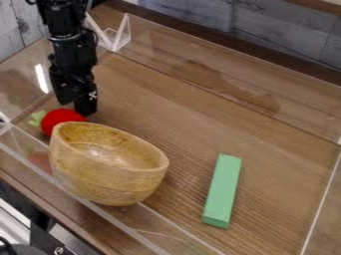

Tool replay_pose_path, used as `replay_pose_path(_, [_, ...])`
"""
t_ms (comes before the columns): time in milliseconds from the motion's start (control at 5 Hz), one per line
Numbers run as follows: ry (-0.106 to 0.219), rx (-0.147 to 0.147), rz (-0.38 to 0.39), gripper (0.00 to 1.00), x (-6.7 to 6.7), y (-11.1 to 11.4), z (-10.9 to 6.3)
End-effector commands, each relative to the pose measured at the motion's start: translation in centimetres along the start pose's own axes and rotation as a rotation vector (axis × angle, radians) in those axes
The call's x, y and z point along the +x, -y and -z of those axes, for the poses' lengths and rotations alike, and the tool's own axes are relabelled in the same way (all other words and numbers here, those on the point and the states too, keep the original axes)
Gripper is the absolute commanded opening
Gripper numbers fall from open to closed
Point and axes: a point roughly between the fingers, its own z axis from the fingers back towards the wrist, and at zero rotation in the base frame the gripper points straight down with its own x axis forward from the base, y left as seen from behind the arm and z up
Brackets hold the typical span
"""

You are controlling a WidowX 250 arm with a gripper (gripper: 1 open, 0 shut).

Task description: Move the red fruit to the left

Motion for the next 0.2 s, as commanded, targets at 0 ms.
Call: replay_pose_path(0, [0.046, 0.042, -0.039, 0.00, 1.02, -1.17, -1.74])
